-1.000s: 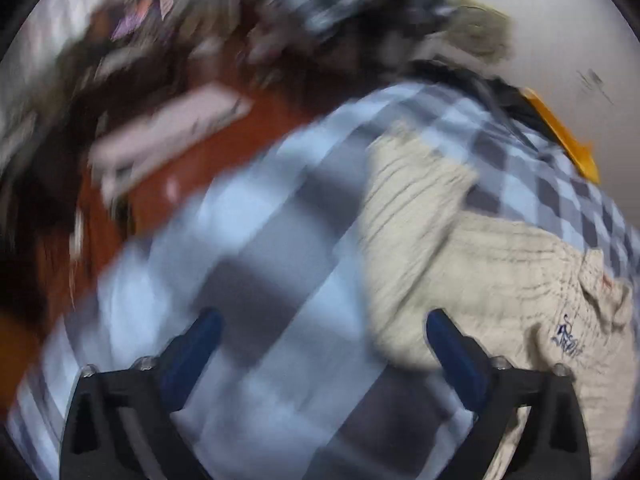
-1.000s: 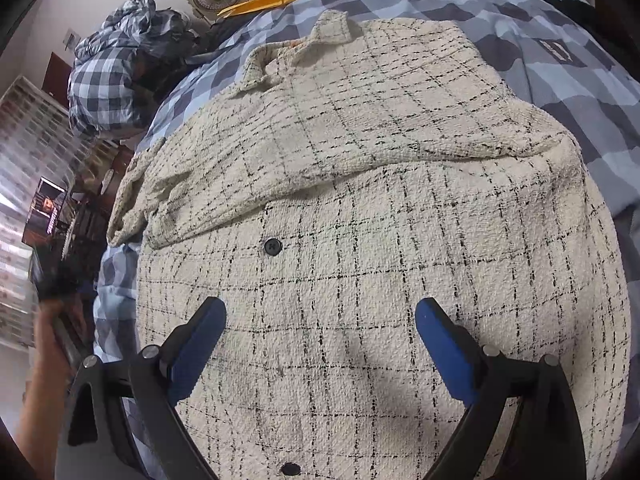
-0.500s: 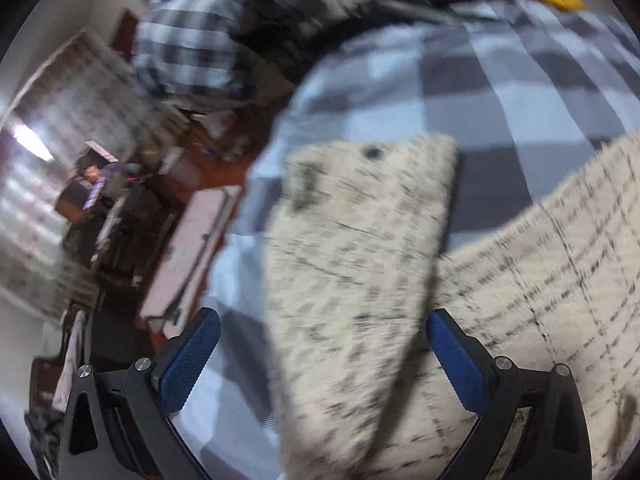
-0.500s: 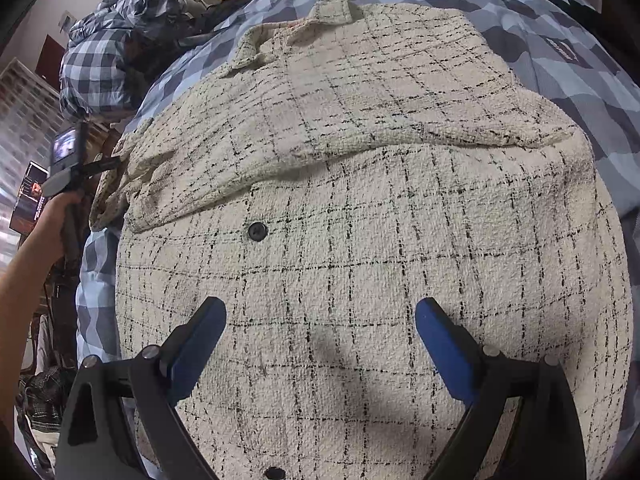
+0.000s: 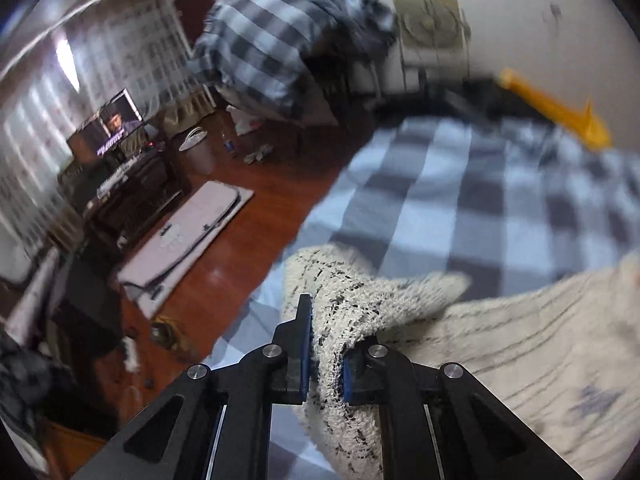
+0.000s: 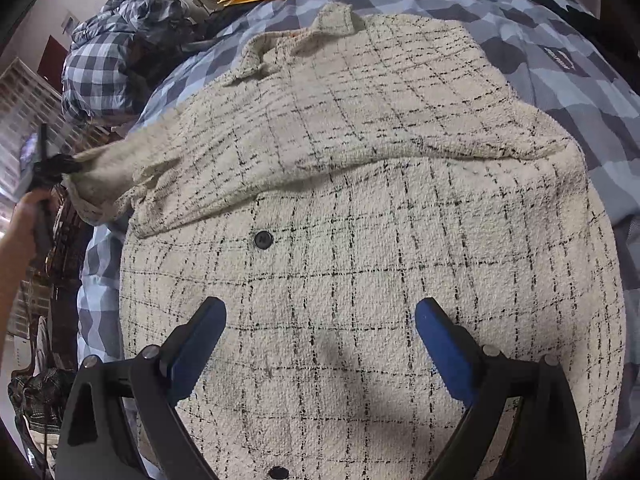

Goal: Fold small clothes
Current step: 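Lift the sleeve and fold it across the shirt front with the left tool, then open the left tool to release the sleeve and withdraw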

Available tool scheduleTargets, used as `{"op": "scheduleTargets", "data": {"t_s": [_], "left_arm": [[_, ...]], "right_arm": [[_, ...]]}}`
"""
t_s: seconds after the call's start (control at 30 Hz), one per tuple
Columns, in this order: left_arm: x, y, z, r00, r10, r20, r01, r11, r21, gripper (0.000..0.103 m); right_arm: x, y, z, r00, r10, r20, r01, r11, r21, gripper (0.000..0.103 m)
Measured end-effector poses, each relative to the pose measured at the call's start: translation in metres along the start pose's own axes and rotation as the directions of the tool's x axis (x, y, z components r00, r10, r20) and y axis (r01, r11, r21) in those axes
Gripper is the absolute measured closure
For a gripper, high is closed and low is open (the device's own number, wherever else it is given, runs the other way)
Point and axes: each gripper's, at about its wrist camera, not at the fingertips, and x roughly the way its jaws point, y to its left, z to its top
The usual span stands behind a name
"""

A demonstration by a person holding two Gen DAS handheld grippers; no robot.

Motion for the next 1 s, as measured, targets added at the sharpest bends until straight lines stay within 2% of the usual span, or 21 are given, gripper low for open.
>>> {"op": "scheduleTargets", "data": {"t_s": [0.07,0.1,0.17,0.23,0.3,0.33,0.37,0.4,0.43,0.47,0.5,0.53,0.57,0.6,0.67,0.77,0.8,0.9,0.93,1.0], "left_arm": [[-0.034,-0.001,0.011,0.996,-0.076,0.057,0.080,0.993,-0.083,0.093],[-0.057,-0.008,0.018,0.988,-0.118,0.103,0.129,0.986,-0.106,0.093],[-0.093,-0.038,0.027,0.966,-0.173,0.192,0.187,0.981,-0.055,0.093],[-0.138,-0.087,0.028,0.927,-0.243,0.286,0.229,0.970,0.081,0.092],[-0.171,-0.131,0.018,0.878,-0.340,0.338,0.281,0.936,0.210,0.092],[-0.195,-0.165,0.005,0.829,-0.439,0.345,0.341,0.887,0.311,0.092],[-0.208,-0.187,-0.008,0.795,-0.509,0.329,0.389,0.845,0.367,0.092],[-0.220,-0.211,-0.023,0.760,-0.584,0.286,0.451,0.791,0.414,0.092],[-0.226,-0.232,-0.039,0.734,-0.644,0.215,0.512,0.733,0.447,0.090],[-0.226,-0.244,-0.048,0.720,-0.673,0.169,0.547,0.700,0.459,0.088],[-0.226,-0.259,-0.065,0.717,-0.688,0.113,0.576,0.675,0.461,0.074],[-0.224,-0.266,-0.078,0.730,-0.677,0.088,0.579,0.683,0.445,0.027],[-0.223,-0.266,-0.086,0.748,-0.658,0.086,0.571,0.704,0.423,0.000],[-0.221,-0.261,-0.097,0.763,-0.639,0.099,0.563,0.732,0.384,0.000],[-0.219,-0.245,-0.111,0.765,-0.637,0.089,0.580,0.743,0.335,0.000],[-0.220,-0.214,-0.133,0.825,-0.560,0.083,0.511,0.799,0.316,0.000],[-0.223,-0.198,-0.147,0.851,-0.520,0.067,0.476,0.819,0.320,0.000],[-0.240,-0.160,-0.181,0.889,-0.453,0.058,0.410,0.847,0.337,0.000],[-0.246,-0.139,-0.200,0.907,-0.418,0.051,0.377,0.859,0.348,0.000],[-0.257,-0.107,-0.220,0.931,-0.362,0.047,0.328,0.887,0.326,0.000]], "right_arm": [[-0.004,-0.004,0.001,1.000,0.016,0.007,-0.016,1.000,0.025,0.009],[-0.005,-0.006,0.002,1.000,0.024,0.009,-0.024,0.999,0.036,0.009],[-0.010,-0.010,0.003,0.999,0.042,0.020,-0.044,0.997,0.060,0.009],[-0.015,-0.015,0.004,0.998,0.053,0.036,-0.056,0.995,0.083,0.009],[-0.020,-0.023,0.006,0.997,0.058,0.054,-0.064,0.992,0.112,0.009],[-0.022,-0.026,0.007,0.996,0.061,0.060,-0.068,0.990,0.124,0.009],[-0.024,-0.032,0.008,0.996,0.064,0.069,-0.074,0.986,0.147,0.009],[-0.026,-0.037,0.010,0.995,0.067,0.075,-0.079,0.982,0.169,0.009],[-0.027,-0.041,0.011,0.994,0.070,0.078,-0.083,0.979,0.185,0.009],[-0.028,-0.048,0.012,0.994,0.073,0.086,-0.090,0.973,0.213,0.009],[-0.030,-0.053,0.013,0.993,0.073,0.092,-0.093,0.968,0.235,0.009],[-0.032,-0.060,0.014,0.992,0.072,0.100,-0.096,0.961,0.261,0.009],[-0.035,-0.067,0.014,0.991,0.070,0.110,-0.099,0.953,0.285,0.009],[-0.037,-0.071,0.014,0.991,0.067,0.117,-0.100,0.948,0.302,0.009],[-0.041,-0.080,0.014,0.990,0.058,0.128,-0.099,0.936,0.338,0.009],[-0.046,-0.089,0.014,0.989,0.043,0.140,-0.094,0.920,0.382,0.009],[-0.048,-0.091,0.012,0.989,0.042,0.140,-0.095,0.916,0.390,0.009],[-0.054,-0.100,0.008,0.989,0.022,0.146,-0.083,0.901,0.426,0.009],[-0.056,-0.105,0.007,0.989,0.016,0.147,-0.079,0.897,0.434,0.009],[-0.063,-0.116,0.006,0.988,0.009,0.157,-0.082,0.881,0.466,0.009]]}}
